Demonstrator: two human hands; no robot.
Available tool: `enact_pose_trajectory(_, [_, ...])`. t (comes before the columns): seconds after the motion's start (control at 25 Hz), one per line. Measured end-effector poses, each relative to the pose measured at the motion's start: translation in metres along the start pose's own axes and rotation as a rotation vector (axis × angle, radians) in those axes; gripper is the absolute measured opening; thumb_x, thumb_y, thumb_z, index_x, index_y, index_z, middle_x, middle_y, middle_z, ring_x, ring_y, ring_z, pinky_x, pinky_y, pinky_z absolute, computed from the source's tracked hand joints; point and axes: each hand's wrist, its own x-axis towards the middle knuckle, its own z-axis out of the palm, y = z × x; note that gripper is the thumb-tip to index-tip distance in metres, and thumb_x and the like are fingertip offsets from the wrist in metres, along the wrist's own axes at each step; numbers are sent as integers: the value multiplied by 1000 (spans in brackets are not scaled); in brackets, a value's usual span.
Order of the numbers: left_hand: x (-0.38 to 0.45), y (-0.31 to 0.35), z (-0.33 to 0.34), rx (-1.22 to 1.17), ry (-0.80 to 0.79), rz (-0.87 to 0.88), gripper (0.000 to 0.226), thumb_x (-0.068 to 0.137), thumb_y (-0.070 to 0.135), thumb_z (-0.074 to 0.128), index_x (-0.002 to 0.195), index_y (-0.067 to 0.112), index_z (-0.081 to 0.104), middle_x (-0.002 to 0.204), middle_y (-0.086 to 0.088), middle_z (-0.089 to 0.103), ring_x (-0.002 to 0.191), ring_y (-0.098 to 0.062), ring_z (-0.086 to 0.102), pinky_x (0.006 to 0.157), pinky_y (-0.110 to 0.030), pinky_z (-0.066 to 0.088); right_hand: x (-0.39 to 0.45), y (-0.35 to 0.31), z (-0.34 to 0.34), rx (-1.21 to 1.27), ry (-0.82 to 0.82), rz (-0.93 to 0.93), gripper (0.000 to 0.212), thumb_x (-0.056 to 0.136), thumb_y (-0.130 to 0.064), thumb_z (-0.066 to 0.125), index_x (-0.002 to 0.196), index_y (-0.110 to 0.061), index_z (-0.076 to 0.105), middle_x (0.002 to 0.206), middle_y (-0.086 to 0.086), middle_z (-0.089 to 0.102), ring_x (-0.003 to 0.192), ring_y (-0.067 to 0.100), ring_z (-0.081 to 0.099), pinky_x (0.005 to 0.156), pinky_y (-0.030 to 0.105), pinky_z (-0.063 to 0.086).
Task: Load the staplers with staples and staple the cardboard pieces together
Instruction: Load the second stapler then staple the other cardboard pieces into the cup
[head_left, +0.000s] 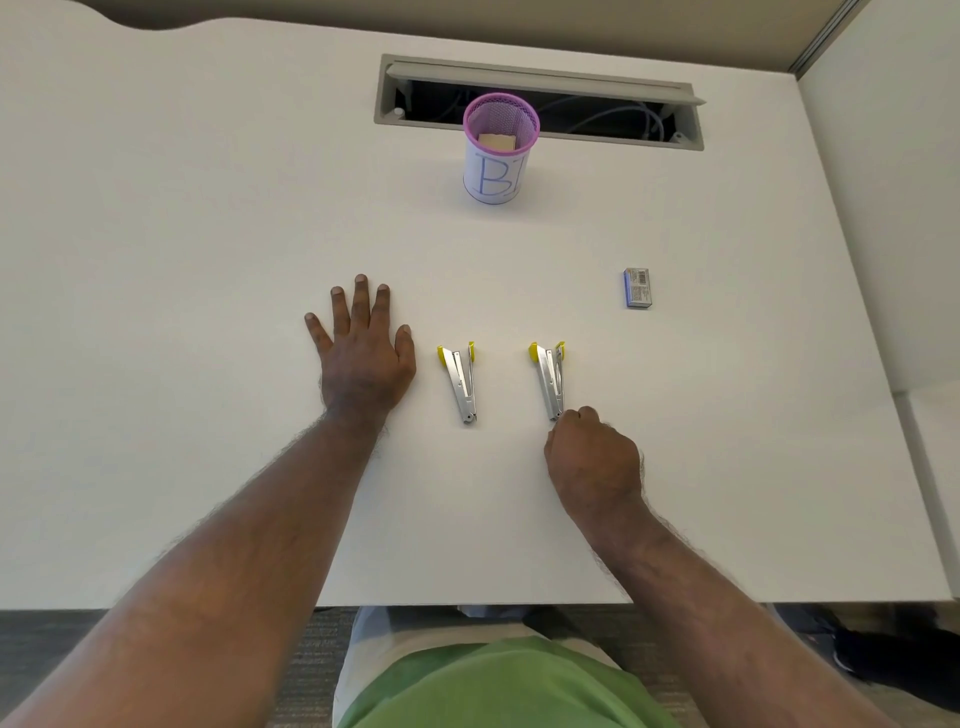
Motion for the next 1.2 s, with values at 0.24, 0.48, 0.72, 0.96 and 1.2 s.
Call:
enact_pose_trajectory(0.24, [1, 0, 1, -14, 1, -5, 60, 97, 40, 30, 153, 19, 23, 164, -4, 14, 151, -31, 7, 118, -62, 3, -4, 15, 12, 52, 103, -140, 24, 56, -13, 87, 67, -11, 65, 63, 3, 58, 43, 20, 55, 36, 20, 34])
enact_pose_trajectory(0.48, [1, -1, 3, -4, 5, -3, 61, 96, 41, 28, 153, 19, 23, 164, -4, 15, 151, -31, 7, 118, -62, 3, 9, 59, 4, 737, -26, 108, 16, 96, -30, 44, 88, -24, 57, 95, -4, 64, 82, 23, 61, 77, 39, 52])
enact_pose_trajectory(0.72, [0, 1, 1, 6, -7, -5, 60, 97, 40, 28, 153, 19, 21, 164, -3, 13, 151, -30, 6, 118, -61, 3, 66, 56, -62, 958, 178, 19, 17, 94, -31, 43, 81, -27, 54, 76, -12, 59, 79, 24, 64, 76, 40, 52])
enact_pose_trajectory(0.96, [-2, 1, 0, 16, -18, -11, 60, 98, 40, 29, 154, 20, 20, 165, -3, 12, 151, -29, 5, 118, -61, 3, 141, 15, -125, 907, 267, -41, 20, 96, -22, 42, 88, -16, 60, 89, 4, 66, 85, 31, 64, 76, 40, 52])
enact_pose_trajectory(1.2, [-4, 5, -4, 8, -8, -8, 61, 97, 40, 29, 154, 19, 24, 164, -2, 14, 151, -29, 7, 118, -61, 4, 231, -25, -179, 650, 272, -3, 33, 102, -27, 37, 116, -10, 62, 114, 10, 67, 97, 29, 60, 72, 30, 38])
